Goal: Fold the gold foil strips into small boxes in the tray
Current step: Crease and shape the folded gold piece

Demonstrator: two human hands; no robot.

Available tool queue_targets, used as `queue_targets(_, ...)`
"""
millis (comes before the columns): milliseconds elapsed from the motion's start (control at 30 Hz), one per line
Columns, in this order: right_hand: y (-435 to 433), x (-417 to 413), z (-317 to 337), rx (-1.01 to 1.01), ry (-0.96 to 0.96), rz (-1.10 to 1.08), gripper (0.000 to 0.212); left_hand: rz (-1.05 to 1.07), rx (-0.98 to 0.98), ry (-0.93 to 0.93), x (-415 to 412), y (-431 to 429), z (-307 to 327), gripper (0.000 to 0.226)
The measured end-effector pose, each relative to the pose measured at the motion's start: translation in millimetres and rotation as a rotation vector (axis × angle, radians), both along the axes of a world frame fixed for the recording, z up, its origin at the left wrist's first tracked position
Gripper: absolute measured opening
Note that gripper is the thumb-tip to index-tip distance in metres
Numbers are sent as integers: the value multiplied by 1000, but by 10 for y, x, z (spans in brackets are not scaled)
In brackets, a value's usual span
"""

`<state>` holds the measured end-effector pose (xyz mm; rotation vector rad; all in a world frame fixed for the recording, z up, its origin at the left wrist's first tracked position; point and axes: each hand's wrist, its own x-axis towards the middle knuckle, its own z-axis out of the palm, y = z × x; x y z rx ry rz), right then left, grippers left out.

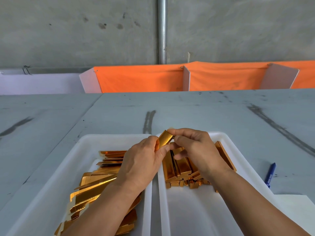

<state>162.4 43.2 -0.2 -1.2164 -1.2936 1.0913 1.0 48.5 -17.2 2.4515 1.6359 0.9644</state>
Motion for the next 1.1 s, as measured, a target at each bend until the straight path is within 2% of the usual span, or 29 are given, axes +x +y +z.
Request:
queue_targets(167,-16,-16,26,-81,195,93,25,18,5,-16,0,-6,-1,40)
queue_targets(300,27,23,52,-69,274,-21,27,-23,29,6,32,-26,31,39)
queue_targets(400,52,58,42,-138,352,-71,26,-55,19,36,44,-52,34,34)
queue_targets(567,49,46,30,-219,496,46,25,-37,41,101,42,-43,23,44)
queue_targets(733,51,48,20,-177,464,84,17,-36,56,125,55,-36,20,60)
queue_targets(933,36,34,36,-145,408,53,6,-51,54,125,66,-56,31,62)
queue_targets(1100,37,44,56,-161,418,36,5,-67,57,110,66,-57,30,59)
